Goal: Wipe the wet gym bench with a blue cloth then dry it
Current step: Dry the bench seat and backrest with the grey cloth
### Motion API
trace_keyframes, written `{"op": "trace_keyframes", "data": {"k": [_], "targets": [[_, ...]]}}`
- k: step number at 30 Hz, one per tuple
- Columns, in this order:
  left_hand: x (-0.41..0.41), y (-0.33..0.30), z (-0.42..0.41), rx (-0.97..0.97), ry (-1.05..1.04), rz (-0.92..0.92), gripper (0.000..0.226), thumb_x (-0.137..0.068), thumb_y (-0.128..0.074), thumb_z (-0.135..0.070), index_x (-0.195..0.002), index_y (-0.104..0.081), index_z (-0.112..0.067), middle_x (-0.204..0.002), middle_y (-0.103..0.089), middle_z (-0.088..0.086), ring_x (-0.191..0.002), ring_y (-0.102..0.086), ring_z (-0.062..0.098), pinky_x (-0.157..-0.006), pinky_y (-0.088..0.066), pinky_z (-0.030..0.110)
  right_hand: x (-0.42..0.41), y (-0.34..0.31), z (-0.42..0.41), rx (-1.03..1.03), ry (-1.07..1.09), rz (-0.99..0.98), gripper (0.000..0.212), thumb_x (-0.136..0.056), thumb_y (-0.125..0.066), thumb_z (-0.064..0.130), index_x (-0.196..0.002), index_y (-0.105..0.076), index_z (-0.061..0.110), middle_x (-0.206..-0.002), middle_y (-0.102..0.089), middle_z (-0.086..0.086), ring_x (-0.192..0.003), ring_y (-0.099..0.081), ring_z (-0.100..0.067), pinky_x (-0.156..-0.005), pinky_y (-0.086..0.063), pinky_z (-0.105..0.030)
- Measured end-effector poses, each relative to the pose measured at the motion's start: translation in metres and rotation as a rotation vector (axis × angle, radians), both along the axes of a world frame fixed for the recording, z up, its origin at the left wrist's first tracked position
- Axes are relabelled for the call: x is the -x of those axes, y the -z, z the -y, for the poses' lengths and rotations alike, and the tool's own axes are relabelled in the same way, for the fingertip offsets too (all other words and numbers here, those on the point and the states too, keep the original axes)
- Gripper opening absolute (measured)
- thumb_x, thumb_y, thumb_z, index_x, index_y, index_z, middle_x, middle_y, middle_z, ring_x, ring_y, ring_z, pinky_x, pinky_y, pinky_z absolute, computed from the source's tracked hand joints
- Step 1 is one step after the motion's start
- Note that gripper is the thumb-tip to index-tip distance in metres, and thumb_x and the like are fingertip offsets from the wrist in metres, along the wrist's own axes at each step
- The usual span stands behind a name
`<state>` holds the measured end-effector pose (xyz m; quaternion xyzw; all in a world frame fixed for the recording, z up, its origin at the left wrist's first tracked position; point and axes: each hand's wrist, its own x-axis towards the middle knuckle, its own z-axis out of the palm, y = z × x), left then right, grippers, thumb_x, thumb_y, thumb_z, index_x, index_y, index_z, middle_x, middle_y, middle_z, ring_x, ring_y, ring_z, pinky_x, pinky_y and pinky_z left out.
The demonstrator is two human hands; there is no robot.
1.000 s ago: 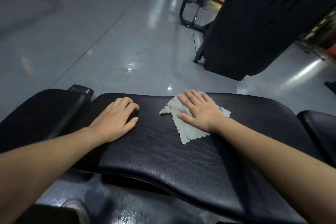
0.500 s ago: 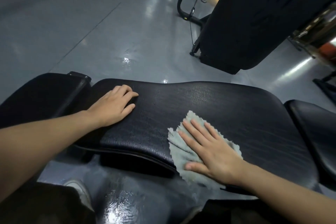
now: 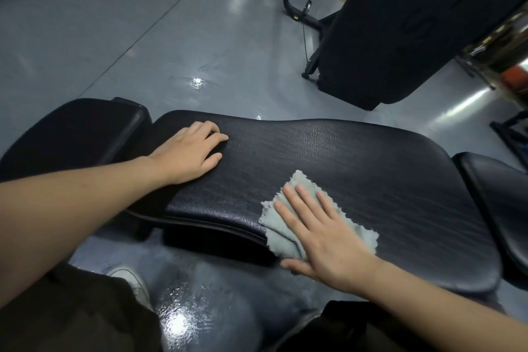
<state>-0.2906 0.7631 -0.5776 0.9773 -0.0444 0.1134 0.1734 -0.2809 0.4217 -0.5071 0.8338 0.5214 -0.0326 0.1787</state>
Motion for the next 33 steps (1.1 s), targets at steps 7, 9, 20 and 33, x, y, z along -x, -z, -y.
{"op": "trace_keyframes", "data": {"k": [7,9,20,33], "targets": [[-0.002,-0.004,-0.005,0.049,-0.004,-0.064,0.049,-0.098,-0.047,-0.045,-0.144,-0.044,-0.026,-0.134,-0.041,-0.003,-0.123,-0.039,0.018,-0.107,-0.037,0.039,-0.003,0.019,-0.066,-0.009,0.001,-0.030,0.097,-0.087,-0.043,0.069,-0.160,-0.010,0.014,-0.167,-0.003,-0.016,-0.154,0.001,-0.034,-0.122,-0.011,-0.057],[0.000,-0.005,-0.009,0.049,-0.029,-0.072,0.049,-0.097,-0.046,-0.047,-0.143,-0.045,-0.029,-0.133,-0.041,-0.003,-0.123,-0.040,0.018,-0.108,-0.038,0.041,-0.005,0.022,-0.084,-0.010,0.016,-0.044,0.100,-0.087,-0.042,0.071,-0.160,-0.002,0.015,-0.167,0.007,-0.014,-0.153,0.011,-0.032,-0.122,-0.002,-0.056],[0.025,-0.001,-0.022,0.012,-0.153,-0.138,0.048,-0.098,-0.044,-0.048,-0.141,-0.045,-0.026,-0.134,-0.042,-0.002,-0.125,-0.040,0.022,-0.107,-0.038,0.045,-0.004,0.022,-0.081,-0.060,0.043,-0.056,0.100,-0.080,-0.020,0.078,-0.160,0.001,0.022,-0.168,0.008,-0.009,-0.154,0.012,-0.028,-0.123,0.001,-0.054],[0.037,-0.001,-0.060,0.092,-0.247,-0.298,0.052,-0.096,-0.046,-0.056,-0.140,-0.043,-0.030,-0.137,-0.036,-0.002,-0.130,-0.034,0.023,-0.102,-0.041,0.048,-0.003,0.003,-0.015,-0.063,0.070,0.034,0.100,-0.083,-0.037,0.078,-0.160,-0.014,0.018,-0.167,-0.009,-0.011,-0.154,-0.006,-0.029,-0.120,-0.019,-0.056]]}}
